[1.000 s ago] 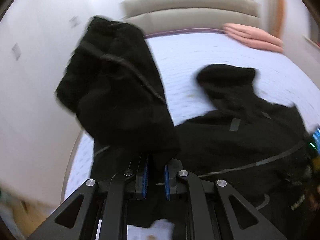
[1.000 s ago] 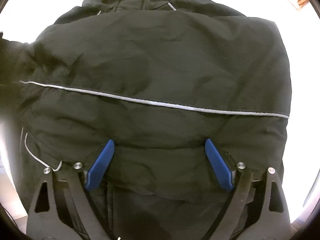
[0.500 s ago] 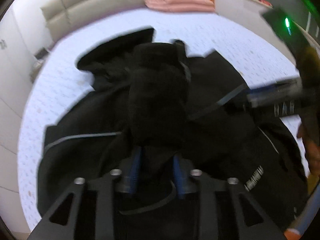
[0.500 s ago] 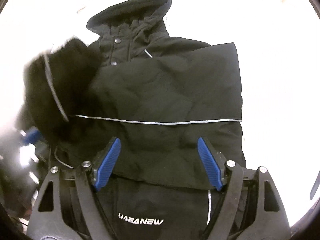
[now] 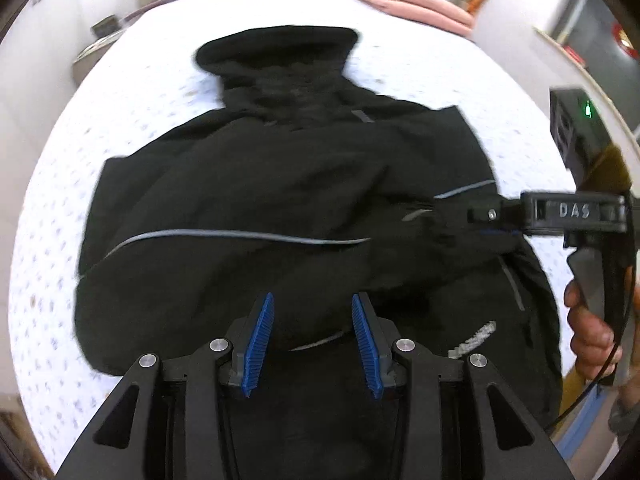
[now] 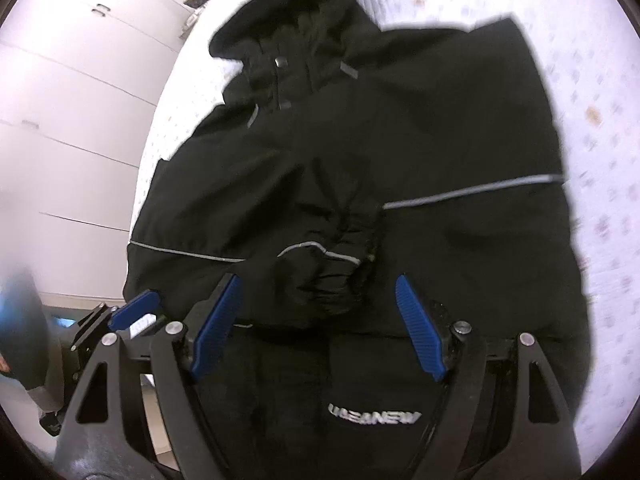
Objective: Fold large clothes
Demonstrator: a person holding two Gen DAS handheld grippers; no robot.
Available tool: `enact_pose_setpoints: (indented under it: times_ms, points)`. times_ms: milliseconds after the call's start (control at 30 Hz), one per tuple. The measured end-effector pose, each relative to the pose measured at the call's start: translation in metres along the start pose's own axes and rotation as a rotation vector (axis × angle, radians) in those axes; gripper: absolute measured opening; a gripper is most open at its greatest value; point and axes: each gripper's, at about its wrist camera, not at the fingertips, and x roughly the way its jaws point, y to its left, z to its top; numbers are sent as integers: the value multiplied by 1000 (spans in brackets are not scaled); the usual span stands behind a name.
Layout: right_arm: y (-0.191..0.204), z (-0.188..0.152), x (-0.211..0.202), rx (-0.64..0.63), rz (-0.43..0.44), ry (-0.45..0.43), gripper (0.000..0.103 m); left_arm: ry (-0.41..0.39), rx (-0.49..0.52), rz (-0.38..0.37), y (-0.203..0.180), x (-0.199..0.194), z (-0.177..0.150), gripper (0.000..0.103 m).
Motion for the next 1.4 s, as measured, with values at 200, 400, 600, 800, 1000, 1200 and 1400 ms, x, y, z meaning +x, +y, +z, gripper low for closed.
enact_pose_setpoints:
  times_ms: [200,400,600,800,1000,1200,1400]
  points:
    - [-6,5,35,75,50,51,62,-48,-21,78,29,-12,0,42]
    - [45,12,-14,-113,-78,-58,25,-102,-93,135,72,-19,18,42]
    - [57,32,-109,-311,-356,-293,24,-55,-141,38,107,16,42,42]
    - [-27,52,-39,-237,-478,-115,24,-11,-174,48,117,79,45,42]
    - [-63,40,-6,-145,-483,-80,31,-20,-130,46,116,78,45,42]
    - [-34,42,-63,-149,-517,-131,35,-31,-73,29,106,47,54,42]
    - [11,51,-90,-229,-459,-221,39,-98,-143,-52,94,18,55,57]
